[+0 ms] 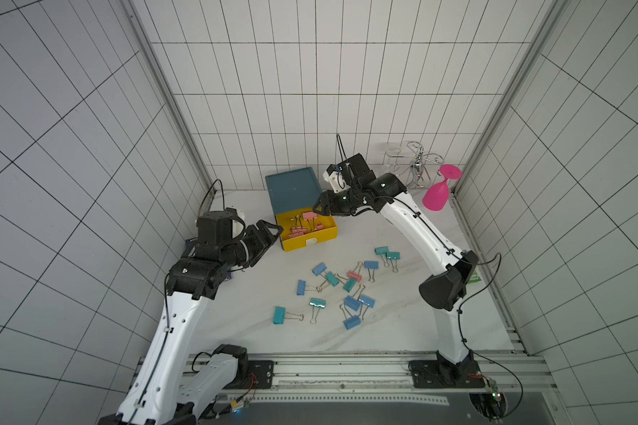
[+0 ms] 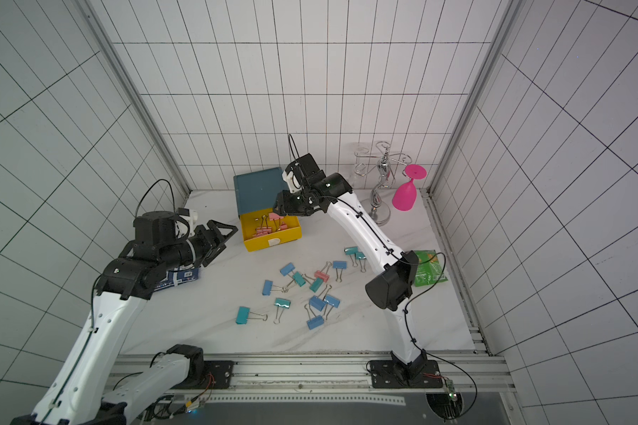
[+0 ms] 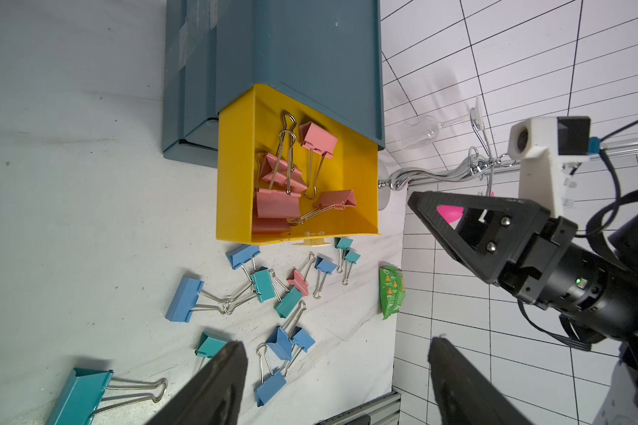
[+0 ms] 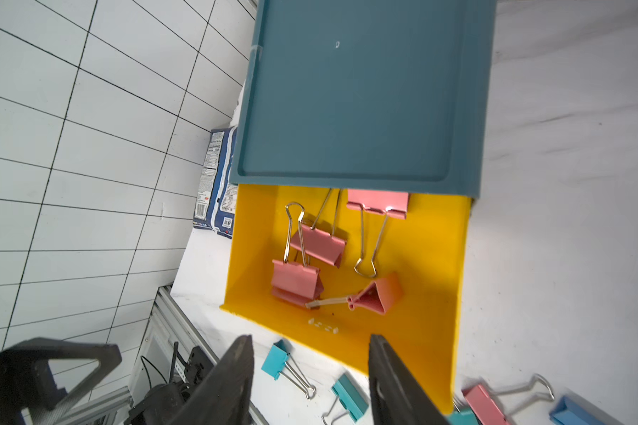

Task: Put the binder clips in the drawer according to color
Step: Place the binder clip in the drawer, then pick up the binder clip at the center of the board.

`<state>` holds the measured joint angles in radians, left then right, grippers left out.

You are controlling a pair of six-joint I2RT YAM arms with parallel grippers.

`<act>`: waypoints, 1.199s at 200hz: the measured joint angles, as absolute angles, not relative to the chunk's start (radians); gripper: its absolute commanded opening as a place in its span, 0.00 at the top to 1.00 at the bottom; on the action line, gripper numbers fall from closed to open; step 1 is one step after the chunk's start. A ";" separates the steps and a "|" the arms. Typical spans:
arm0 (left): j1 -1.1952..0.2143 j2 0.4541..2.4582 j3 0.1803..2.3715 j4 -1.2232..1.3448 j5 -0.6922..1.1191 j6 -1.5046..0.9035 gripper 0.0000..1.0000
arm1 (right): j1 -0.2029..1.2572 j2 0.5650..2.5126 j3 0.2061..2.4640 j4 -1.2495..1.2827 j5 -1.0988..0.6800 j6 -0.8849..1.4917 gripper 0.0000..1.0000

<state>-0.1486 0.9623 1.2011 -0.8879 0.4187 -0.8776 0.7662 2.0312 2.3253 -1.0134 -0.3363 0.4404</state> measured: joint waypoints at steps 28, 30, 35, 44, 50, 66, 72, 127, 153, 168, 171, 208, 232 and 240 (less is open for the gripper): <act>-0.149 0.958 1.200 -0.916 0.394 -0.866 0.19 | 0.765 1.887 2.170 -1.007 -0.292 0.421 0.44; -0.149 0.958 1.200 -0.918 0.393 -0.865 0.19 | 0.765 1.874 2.157 -1.005 -0.288 0.421 0.44; -0.149 0.956 1.200 -0.923 0.389 -0.863 0.19 | 0.765 1.851 2.129 -1.003 -0.282 0.418 0.43; -0.149 0.953 1.198 -0.932 0.381 -0.860 0.19 | 0.761 1.804 2.070 -0.991 -0.266 0.418 0.43; -0.149 0.950 1.197 -0.937 0.376 -0.858 0.19 | 0.759 1.774 2.031 -0.985 -0.260 0.416 0.43; -0.149 0.943 1.190 -0.947 0.365 -0.853 0.19 | 0.754 1.711 1.936 -0.970 -0.241 0.420 0.42; -0.149 0.941 1.188 -0.950 0.362 -0.852 0.19 | 0.751 1.691 1.901 -0.964 -0.236 0.422 0.42; -0.147 0.922 1.156 -0.976 0.332 -0.836 0.19 | 0.696 1.545 1.627 -0.917 -0.181 0.466 0.41; -0.147 0.896 1.119 -0.986 0.325 -0.838 0.19 | 0.673 1.481 1.527 -0.907 -0.162 0.492 0.40; -0.147 0.876 1.087 -0.990 0.321 -0.841 0.19 | 0.662 1.453 1.477 -0.905 -0.152 0.507 0.40; -0.147 0.871 1.081 -0.991 0.321 -0.842 0.19 | 0.659 1.448 1.466 -0.905 -0.150 0.511 0.40; -0.147 0.798 0.995 -1.015 0.304 -0.864 0.19 | 0.643 1.415 1.361 -0.899 -0.136 0.548 0.38; -0.147 0.746 0.945 -1.037 0.295 -0.878 0.19 | 0.641 1.415 1.314 -0.890 -0.131 0.572 0.38; -0.147 0.731 0.931 -1.044 0.292 -0.883 0.19 | 0.641 1.415 1.300 -0.886 -0.128 0.580 0.37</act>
<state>-0.1474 0.7311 0.9314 -1.0439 0.2916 -0.8829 0.6411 1.4151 1.3003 -0.8860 -0.1276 0.5800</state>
